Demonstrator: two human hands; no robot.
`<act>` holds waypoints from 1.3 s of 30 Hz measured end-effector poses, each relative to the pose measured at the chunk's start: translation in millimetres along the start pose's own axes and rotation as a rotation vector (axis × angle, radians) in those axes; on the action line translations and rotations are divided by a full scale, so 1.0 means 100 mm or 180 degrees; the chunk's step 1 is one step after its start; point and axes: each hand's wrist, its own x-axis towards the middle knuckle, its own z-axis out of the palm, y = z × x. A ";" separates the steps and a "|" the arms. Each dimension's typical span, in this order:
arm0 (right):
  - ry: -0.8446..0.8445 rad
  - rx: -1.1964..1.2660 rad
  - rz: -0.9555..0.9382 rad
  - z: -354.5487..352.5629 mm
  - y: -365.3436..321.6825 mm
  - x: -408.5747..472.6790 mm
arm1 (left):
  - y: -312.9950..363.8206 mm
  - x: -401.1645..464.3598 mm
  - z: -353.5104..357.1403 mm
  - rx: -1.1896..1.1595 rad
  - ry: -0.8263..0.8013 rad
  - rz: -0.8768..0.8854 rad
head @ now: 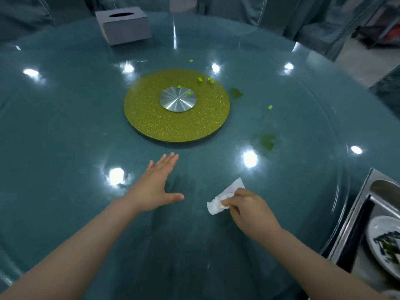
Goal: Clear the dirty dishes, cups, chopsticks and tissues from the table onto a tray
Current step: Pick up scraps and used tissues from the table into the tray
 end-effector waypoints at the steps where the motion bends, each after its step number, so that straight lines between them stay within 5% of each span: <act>1: 0.0035 0.0027 0.0034 -0.01 0.02 0.00 | 0.03 0.00 0.02 -0.0048 0.0001 -0.0023; 7: 0.0378 0.0026 0.0268 -0.09 0.31 0.05 | 0.25 0.00 0.14 -0.0346 0.0021 -0.0275; 14: 0.1084 -0.0064 0.1652 -0.36 0.81 0.41 | 0.56 0.07 0.34 -0.0083 0.0181 -0.1524; 19: 0.1443 0.0352 0.1949 -0.45 0.91 0.67 | 0.44 0.00 0.37 0.0448 -0.0145 -0.1708; 27: 0.1110 0.0102 0.1387 0.01 0.26 0.76 | 0.06 -0.14 0.10 0.0565 -0.0344 -0.1529; 39: 0.0491 0.0777 -0.0110 0.45 -0.59 0.42 | -0.28 -0.24 -0.21 0.0762 -0.0510 -0.1498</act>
